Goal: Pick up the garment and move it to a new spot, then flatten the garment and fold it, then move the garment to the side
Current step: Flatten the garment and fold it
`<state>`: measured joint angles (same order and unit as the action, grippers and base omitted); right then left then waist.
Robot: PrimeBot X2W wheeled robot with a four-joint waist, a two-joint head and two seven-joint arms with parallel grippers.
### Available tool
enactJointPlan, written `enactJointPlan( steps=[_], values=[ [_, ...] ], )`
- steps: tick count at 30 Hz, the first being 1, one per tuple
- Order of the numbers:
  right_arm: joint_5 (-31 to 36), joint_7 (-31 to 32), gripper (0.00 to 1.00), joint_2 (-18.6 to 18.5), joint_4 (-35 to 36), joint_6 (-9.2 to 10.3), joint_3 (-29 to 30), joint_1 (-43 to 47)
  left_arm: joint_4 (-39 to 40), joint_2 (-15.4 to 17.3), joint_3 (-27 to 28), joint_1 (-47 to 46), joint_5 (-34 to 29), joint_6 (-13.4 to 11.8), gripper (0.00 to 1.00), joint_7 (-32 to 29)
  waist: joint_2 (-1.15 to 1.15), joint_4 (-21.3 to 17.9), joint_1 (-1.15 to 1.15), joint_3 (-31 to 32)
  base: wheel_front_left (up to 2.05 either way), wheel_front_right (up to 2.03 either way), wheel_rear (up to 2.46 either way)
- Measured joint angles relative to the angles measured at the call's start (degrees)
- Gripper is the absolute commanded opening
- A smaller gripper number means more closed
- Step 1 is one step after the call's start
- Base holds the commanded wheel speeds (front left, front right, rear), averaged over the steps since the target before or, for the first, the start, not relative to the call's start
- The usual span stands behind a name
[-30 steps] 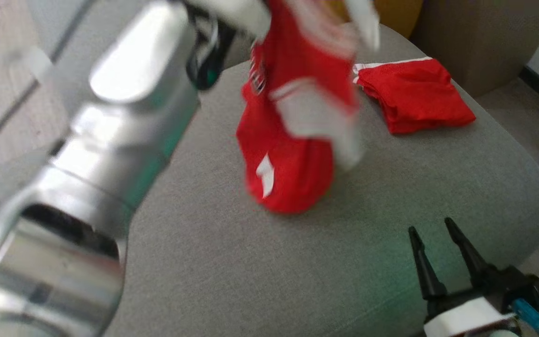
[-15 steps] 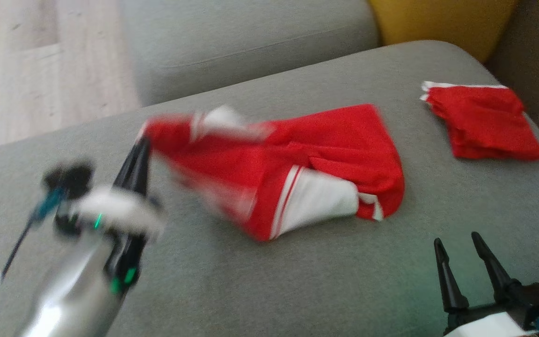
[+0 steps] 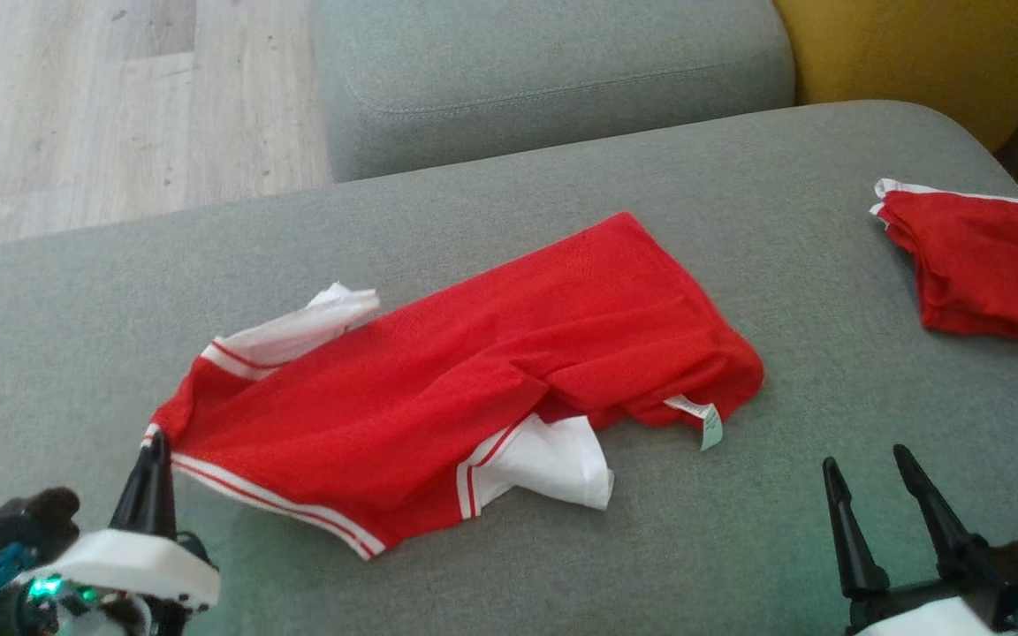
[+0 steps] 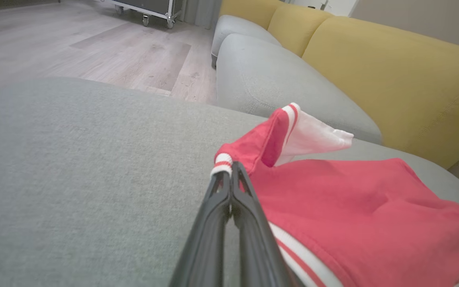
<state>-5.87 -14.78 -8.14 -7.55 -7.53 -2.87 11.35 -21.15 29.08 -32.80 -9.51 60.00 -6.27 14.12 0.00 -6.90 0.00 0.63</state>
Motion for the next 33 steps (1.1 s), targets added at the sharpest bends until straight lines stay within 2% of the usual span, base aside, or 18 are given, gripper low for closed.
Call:
enactJointPlan(
  steps=[1, 2, 3, 4, 5, 9, 12, 15, 17, 23, 25, 27, 29, 33],
  values=[
    [0.0, 0.0, 1.00, -0.1, 0.0, 0.00, -0.1, 0.0, 0.3, 0.2, 0.0, 0.6, 0.0, -0.6, 0.00, 0.0, 0.00, 0.1, 0.00, 0.0, 0.00, 0.00, 0.00],
    [0.0, 0.0, 1.00, -0.1, 0.0, 0.00, -0.1, 0.0, 0.5, 0.5, 0.1, 1.0, -0.1, -1.3, 0.07, 0.0, 0.00, 0.3, 0.00, 0.0, 0.00, 0.00, 0.00],
    [0.0, 0.0, 1.00, -0.2, 0.0, 0.00, -0.2, 0.0, 0.8, 0.6, 0.5, 1.2, -0.5, -2.1, 0.07, 0.0, 0.00, 0.4, 0.00, 0.0, 0.00, 0.00, 0.00],
    [0.0, 0.0, 1.00, -0.2, 0.0, 0.00, -0.2, 0.0, 1.0, 0.7, 0.7, 1.3, -1.3, -3.1, 0.64, 0.0, 0.00, 0.5, 0.00, 0.0, 0.00, 0.00, 0.00],
    [0.0, 0.0, 1.00, -0.3, 0.0, 0.00, -0.2, 0.0, 1.3, 0.9, 0.9, 1.3, -2.4, -4.1, 1.00, 0.0, 0.00, 0.7, 0.00, -0.1, 0.00, 0.00, 0.00],
    [0.0, 0.0, 1.00, -0.3, -0.1, 0.00, -0.6, 0.0, 4.2, 0.9, 0.4, 1.3, -9.7, -8.4, 1.00, 0.1, 0.00, 1.0, 0.00, -0.2, 0.00, 0.00, 0.00],
    [0.0, 0.0, 1.00, -0.3, -0.2, 0.00, -0.8, 0.0, 8.0, 0.6, -0.2, 1.3, -18.6, -13.1, 1.00, 0.2, 0.00, 1.3, 0.00, -0.4, 0.00, 0.00, 0.00],
    [0.0, 0.0, 1.00, -0.3, -0.4, 0.00, -1.2, 0.0, 11.7, -1.7, -2.1, 1.4, -26.1, -15.6, 1.00, 0.2, 0.00, 1.3, 0.00, -0.6, 0.00, 0.00, 0.00],
    [0.0, 0.0, 1.00, -0.3, -0.4, 0.00, -1.4, 0.0, 13.5, -4.3, -5.6, 1.4, -29.5, -15.5, 1.00, 0.3, 0.00, 1.3, 0.00, -0.8, 0.00, 0.00, 0.00],
    [0.0, 0.0, 1.00, -1.0, -0.4, 0.00, -2.1, -0.2, 9.9, -10.9, -17.2, 0.6, -33.6, -9.1, 1.00, -0.9, 0.00, 0.6, 0.00, -1.4, 0.00, 0.00, 0.00],
    [0.0, 0.0, 1.00, -1.1, -0.4, 0.00, -2.5, -0.3, 7.1, -13.2, -19.4, -0.1, -34.3, -7.8, 1.00, -1.4, 0.00, 0.2, 0.00, -1.6, 0.00, 0.00, 0.00],
    [0.0, 0.0, 1.00, -1.2, -0.4, 0.00, -2.9, -0.4, 3.7, -14.7, -18.4, -2.3, -35.0, -8.6, 1.00, -0.9, 0.00, -0.6, 0.00, -2.3, 0.00, 0.00, 0.00],
    [-0.1, 0.0, 1.00, -1.4, -0.4, 0.00, -2.9, -0.6, 2.2, -14.4, -16.1, -5.2, -35.0, -9.3, 1.00, -0.6, 0.00, -0.9, 0.00, -3.1, 0.00, 0.00, 0.00],
    [-0.2, 0.0, 1.00, -1.8, -0.3, 0.00, -2.7, -1.7, 0.2, -10.9, -12.2, -12.7, -35.4, -8.9, 1.00, -0.7, 0.00, -1.3, 0.01, -4.8, 0.00, 0.00, 0.00]
  ],
)
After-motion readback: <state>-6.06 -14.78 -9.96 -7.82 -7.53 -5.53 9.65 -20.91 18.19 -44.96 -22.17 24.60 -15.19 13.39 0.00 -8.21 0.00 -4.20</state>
